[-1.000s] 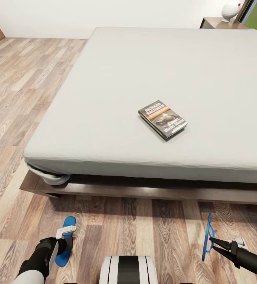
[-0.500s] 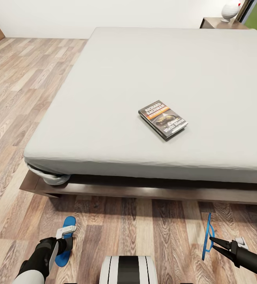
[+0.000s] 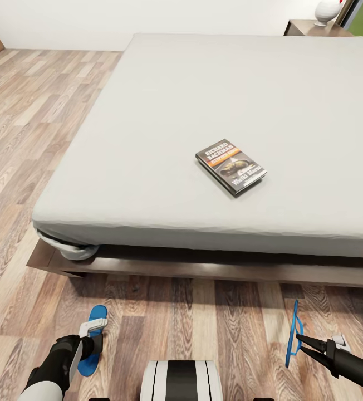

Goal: In the bedroom, move the book from the bed onto either nightstand, and place the two sandals side by side next to the bed.

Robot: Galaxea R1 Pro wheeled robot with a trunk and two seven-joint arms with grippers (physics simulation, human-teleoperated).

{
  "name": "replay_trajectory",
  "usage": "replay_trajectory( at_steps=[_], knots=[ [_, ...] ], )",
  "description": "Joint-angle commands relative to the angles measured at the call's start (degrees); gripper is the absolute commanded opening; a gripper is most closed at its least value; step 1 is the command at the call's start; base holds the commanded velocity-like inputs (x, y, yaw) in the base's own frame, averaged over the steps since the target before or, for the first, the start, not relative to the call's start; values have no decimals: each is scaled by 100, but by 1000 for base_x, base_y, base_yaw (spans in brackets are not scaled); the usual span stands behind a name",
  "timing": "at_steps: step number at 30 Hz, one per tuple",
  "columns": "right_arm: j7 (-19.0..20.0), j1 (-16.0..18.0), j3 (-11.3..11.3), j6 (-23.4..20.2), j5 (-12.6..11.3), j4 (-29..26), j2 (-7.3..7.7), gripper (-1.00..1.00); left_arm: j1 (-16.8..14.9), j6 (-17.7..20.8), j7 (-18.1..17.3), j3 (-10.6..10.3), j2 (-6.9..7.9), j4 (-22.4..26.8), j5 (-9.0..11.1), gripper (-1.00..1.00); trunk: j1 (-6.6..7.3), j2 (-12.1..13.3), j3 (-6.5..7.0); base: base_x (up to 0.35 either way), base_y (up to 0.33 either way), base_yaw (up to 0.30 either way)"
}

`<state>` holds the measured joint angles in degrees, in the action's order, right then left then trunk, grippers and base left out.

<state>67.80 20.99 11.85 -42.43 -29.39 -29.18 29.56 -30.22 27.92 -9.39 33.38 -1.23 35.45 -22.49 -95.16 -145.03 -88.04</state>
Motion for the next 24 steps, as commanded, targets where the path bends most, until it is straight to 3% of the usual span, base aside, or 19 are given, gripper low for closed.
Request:
replay_trajectory(
  at_steps=[1,9,10,24],
  knots=[
    [5,2,2,-36,-22,1,3,-100,-1,20,-54,46,-9,14,-62,-100,0,-1,-4,0,0,0],
    [5,2,2,-37,-19,4,1,-100,-1,20,-54,46,-9,14,-62,-100,0,-1,-4,0,0,0],
    [5,2,2,-37,-18,5,-1,-100,-1,20,-54,46,-9,14,-62,100,0,-1,-4,0,0,0],
    [5,2,2,-37,-15,6,2,-100,-1,20,-54,46,-8,14,-62,100,0,-1,-4,0,0,0]
  ],
)
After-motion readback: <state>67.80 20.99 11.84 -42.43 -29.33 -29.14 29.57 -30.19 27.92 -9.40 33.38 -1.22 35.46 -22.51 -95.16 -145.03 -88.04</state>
